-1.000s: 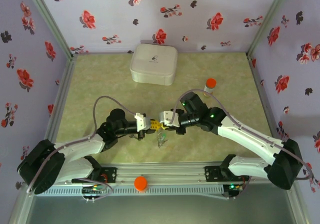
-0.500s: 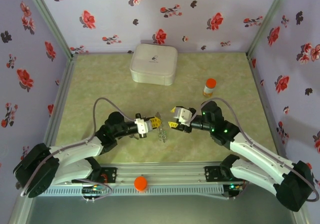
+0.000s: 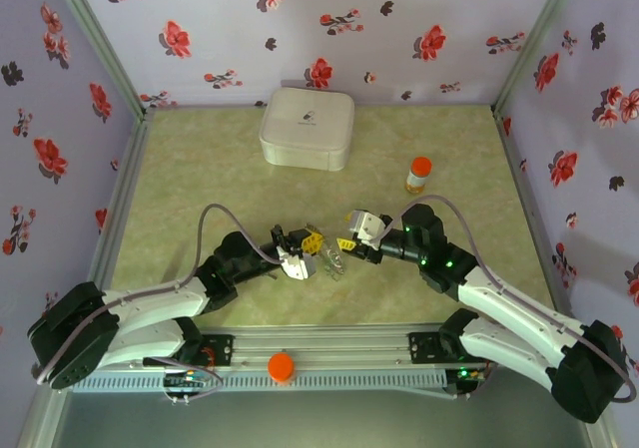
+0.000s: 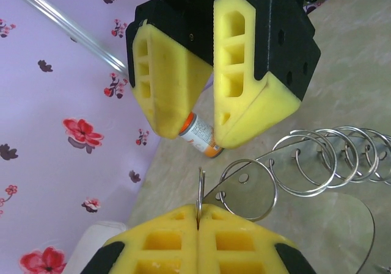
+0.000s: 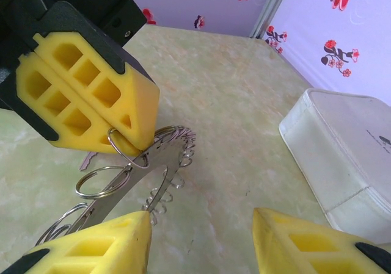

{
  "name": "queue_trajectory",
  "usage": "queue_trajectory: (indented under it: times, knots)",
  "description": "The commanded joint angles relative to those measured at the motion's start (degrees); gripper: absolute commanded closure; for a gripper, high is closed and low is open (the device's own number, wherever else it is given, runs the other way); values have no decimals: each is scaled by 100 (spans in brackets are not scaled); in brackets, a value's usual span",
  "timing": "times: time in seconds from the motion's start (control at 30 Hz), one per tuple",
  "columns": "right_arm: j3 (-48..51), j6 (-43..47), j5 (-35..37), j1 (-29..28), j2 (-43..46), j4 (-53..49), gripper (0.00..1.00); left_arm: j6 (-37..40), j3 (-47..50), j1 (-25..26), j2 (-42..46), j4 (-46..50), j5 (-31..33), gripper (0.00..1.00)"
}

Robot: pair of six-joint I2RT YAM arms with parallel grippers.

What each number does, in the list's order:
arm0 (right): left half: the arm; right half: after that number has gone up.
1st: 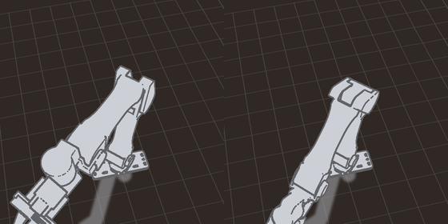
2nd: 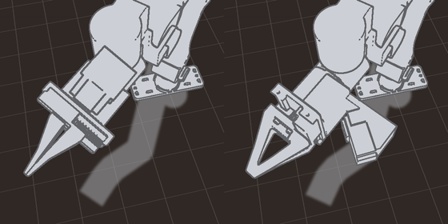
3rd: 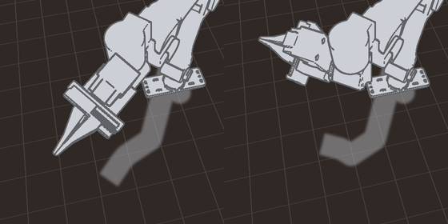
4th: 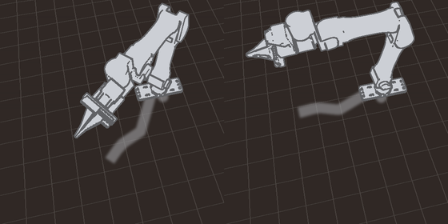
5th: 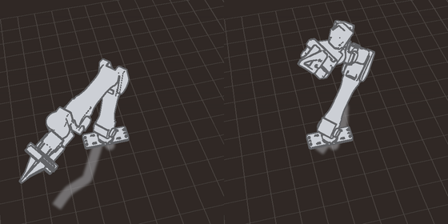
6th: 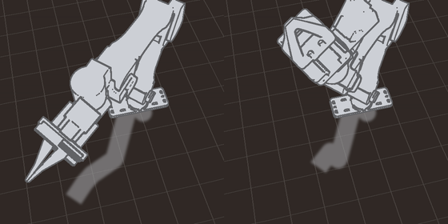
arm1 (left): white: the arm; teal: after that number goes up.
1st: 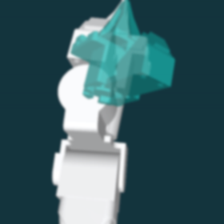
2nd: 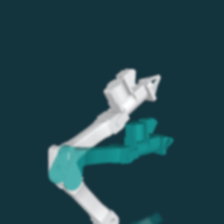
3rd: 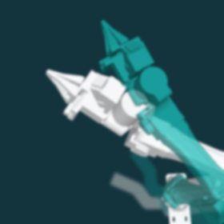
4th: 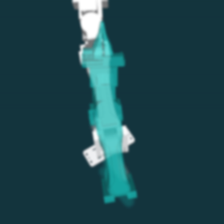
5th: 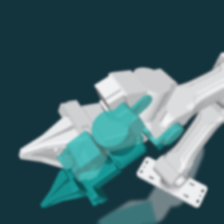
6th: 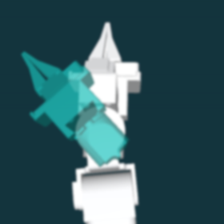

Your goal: Put the keys on the keyring

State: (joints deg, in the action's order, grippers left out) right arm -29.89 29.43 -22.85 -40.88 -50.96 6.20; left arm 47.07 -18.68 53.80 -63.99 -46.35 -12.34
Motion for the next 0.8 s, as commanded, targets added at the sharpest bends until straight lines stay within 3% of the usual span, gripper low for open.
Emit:
queue_trajectory:
  times: [0.0, 0.13, 0.33, 0.47, 0.63, 0.77]
  knots:
    - [80, -116, 19, -42, 52, 194, 52, 235, -35, 47, -18, -416, 110, 100]
    - [41, -98, -80, -73, 46, 198, 55, -63, -29, 52, 12, -488, 100, 100]
    - [-306, 176, -412, -331, -128, -207, 62, -1824, 39, -163, 127, -881, -19, 100]
    - [-394, 207, -349, -480, -180, 10, 69, -3135, 52, -580, 230, -842, -918, 100]
    - [-525, 247, -307, -530, -148, 96, 76, -3876, 66, -894, 110, -992, -1906, 100]
    - [-663, 334, -249, -558, -100, -69, 77, -4471, 61, -1036, -129, -1533, -2305, 100]
